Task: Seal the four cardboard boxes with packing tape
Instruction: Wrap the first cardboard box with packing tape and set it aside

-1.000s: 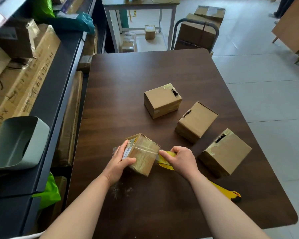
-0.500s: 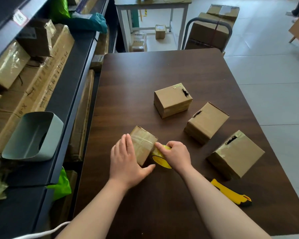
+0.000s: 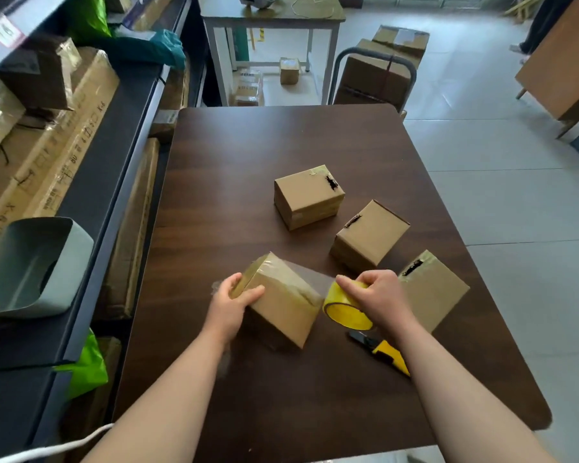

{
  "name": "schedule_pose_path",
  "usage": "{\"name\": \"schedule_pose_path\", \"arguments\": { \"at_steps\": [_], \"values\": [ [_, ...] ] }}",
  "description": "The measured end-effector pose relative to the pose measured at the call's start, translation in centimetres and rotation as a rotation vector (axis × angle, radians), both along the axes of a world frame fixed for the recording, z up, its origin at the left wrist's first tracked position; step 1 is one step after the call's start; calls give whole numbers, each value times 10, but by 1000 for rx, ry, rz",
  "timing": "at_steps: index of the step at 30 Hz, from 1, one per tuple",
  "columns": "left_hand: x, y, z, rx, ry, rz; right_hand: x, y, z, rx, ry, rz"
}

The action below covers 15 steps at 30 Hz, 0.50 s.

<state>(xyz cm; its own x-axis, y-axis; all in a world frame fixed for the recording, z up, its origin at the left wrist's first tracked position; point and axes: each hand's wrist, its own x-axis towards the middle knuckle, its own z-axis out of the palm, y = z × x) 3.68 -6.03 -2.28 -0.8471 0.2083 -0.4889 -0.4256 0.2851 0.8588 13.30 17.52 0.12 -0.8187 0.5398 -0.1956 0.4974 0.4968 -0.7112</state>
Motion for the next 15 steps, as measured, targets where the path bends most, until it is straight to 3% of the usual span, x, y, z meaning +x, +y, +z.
{"name": "schedule_pose_path", "arguments": {
  "at_steps": [4,15],
  "values": [
    [-5,-3,-10,112,-94,30,15,1,-16,-18,-44,-49],
    [-9,-17,-27,186,-191,60,13,-13,-33,75,-219,-1]
  ]
}}
